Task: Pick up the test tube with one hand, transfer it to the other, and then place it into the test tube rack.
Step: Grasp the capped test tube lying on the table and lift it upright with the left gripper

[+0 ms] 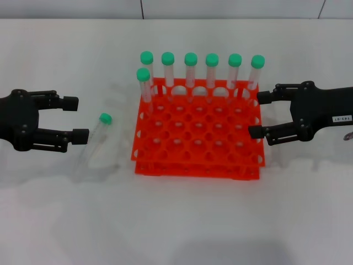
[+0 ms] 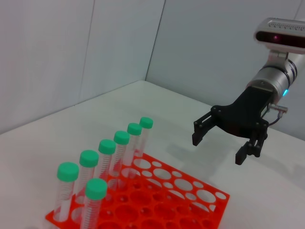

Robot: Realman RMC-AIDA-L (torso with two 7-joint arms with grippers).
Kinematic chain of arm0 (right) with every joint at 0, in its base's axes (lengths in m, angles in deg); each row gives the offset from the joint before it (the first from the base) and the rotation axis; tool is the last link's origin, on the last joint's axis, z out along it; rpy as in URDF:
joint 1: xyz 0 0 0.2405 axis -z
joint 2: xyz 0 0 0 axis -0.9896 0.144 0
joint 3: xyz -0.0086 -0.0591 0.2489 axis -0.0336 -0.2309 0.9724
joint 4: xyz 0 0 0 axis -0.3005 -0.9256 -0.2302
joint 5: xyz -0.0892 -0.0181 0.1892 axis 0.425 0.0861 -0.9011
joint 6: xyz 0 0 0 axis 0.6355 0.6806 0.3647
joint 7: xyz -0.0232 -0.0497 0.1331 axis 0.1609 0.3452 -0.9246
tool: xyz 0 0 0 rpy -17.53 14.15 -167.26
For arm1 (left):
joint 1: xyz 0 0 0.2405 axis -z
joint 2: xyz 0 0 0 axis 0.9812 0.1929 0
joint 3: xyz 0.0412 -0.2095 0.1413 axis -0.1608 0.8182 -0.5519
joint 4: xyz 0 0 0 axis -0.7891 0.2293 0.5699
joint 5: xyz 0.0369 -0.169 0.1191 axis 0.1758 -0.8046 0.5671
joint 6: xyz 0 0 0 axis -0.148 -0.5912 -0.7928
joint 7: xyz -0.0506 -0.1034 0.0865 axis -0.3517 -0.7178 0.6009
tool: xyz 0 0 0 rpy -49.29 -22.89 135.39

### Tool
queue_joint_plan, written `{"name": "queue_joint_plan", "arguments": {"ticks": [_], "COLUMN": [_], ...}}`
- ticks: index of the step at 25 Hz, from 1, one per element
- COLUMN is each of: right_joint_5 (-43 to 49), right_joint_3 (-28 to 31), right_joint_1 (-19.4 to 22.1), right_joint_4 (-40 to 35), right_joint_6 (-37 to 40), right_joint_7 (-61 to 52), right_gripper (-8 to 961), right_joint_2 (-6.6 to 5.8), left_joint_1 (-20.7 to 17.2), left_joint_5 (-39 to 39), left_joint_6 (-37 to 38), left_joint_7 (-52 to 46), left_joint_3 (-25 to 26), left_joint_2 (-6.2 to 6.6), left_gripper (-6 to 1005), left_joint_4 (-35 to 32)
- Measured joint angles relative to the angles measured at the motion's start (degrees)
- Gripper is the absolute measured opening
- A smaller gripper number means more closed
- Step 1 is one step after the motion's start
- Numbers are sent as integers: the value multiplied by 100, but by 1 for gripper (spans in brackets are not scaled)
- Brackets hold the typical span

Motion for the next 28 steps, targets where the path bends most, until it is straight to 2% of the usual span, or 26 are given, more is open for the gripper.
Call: {"name": "queue_joint_plan", "arguments": {"ticks": [16, 20, 22, 25, 28], "right_joint_5": [-4, -4, -5, -13, -24], "right_joint_3": [0, 0, 0, 0, 5], "right_joint_1": [0, 2, 10, 17, 29], "right_joint_4": [20, 21, 22, 21, 21], "right_joint_6": [-16, -35, -36, -36, -48], "right_joint_7": [9, 9, 9, 9, 9], "right_gripper": [853, 853, 853, 853, 853], "right_joint_2": [17, 45, 53, 61, 68], "left_joint_1": [13, 24, 50, 165, 283], "left_joint_5": [44, 82, 222, 704, 1193], "left_joint_6": [0, 0, -3, -8, -3], "left_joint_7": [-108, -510, -840, -1392, -1871], "left_joint_3": [0, 1, 1, 58, 269], "left_joint_2": [25, 129, 245, 402, 461], "left_gripper": [879, 879, 879, 879, 878], "left_joint_4": [-6, -73, -80, -126, -282]}}
